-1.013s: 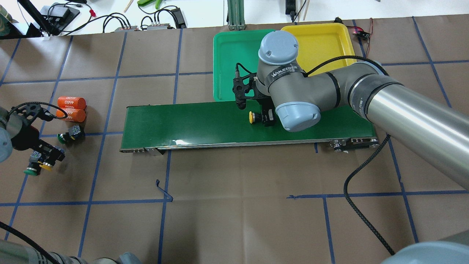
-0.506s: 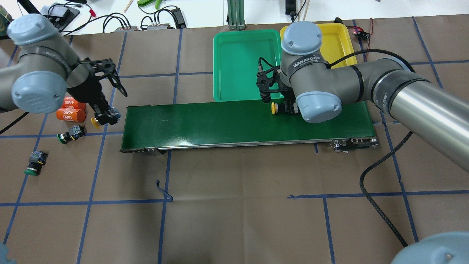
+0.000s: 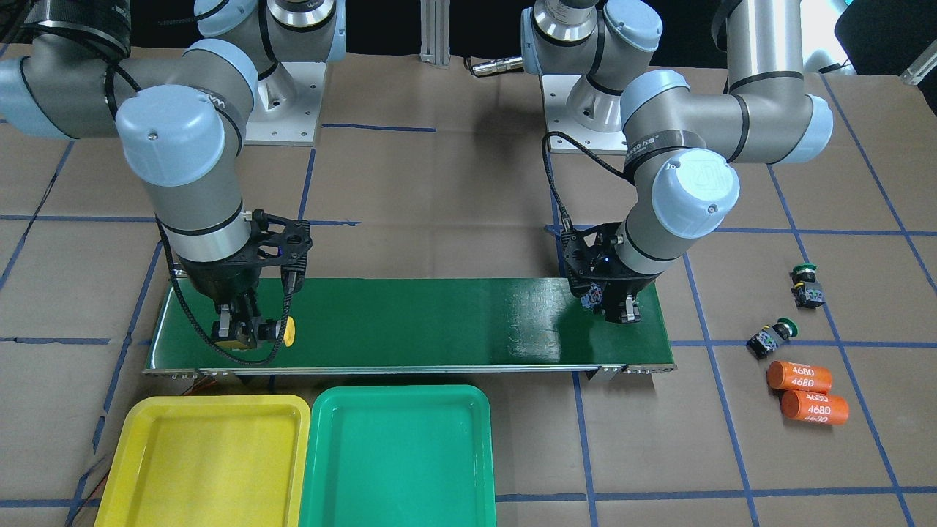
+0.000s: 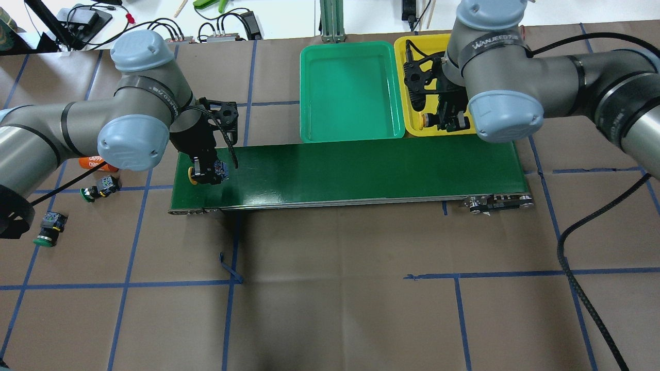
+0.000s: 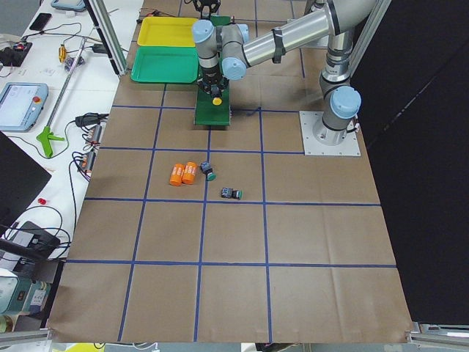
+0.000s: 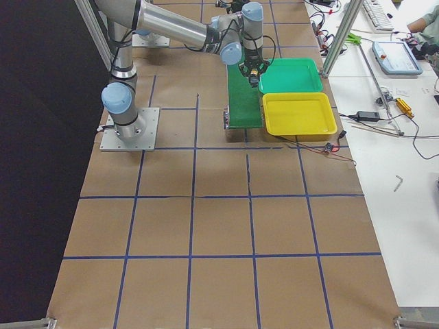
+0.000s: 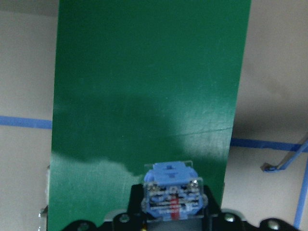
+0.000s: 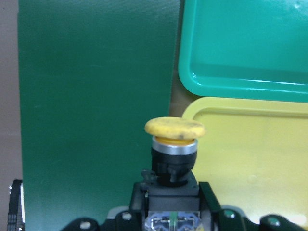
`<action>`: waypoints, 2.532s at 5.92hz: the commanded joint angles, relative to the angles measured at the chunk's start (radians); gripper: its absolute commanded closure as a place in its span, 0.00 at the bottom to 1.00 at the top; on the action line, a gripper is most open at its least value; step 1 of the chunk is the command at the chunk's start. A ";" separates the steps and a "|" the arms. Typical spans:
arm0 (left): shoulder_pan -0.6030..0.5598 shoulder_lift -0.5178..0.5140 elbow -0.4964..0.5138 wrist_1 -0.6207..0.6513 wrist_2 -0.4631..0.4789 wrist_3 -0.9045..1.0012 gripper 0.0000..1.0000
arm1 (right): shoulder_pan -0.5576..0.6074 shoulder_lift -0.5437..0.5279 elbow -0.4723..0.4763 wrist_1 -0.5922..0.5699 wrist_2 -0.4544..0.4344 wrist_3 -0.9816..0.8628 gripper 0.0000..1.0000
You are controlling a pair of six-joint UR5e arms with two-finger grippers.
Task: Sort buttons by color to trays
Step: 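Drop yellow button in yellow tray with right while left sets button on belt, then reach left gripper to the buttons while right gripper returns to belt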
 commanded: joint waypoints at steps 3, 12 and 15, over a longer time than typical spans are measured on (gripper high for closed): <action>-0.035 -0.011 0.006 0.037 0.012 -0.017 0.01 | -0.119 0.292 -0.231 -0.062 0.012 -0.172 0.91; 0.640 -0.070 0.032 0.061 0.161 -0.383 0.01 | 0.135 -0.013 -0.109 0.166 0.029 0.221 0.00; 0.731 -0.191 -0.009 0.221 0.161 -0.427 0.01 | 0.224 0.039 -0.099 0.151 0.047 0.350 0.00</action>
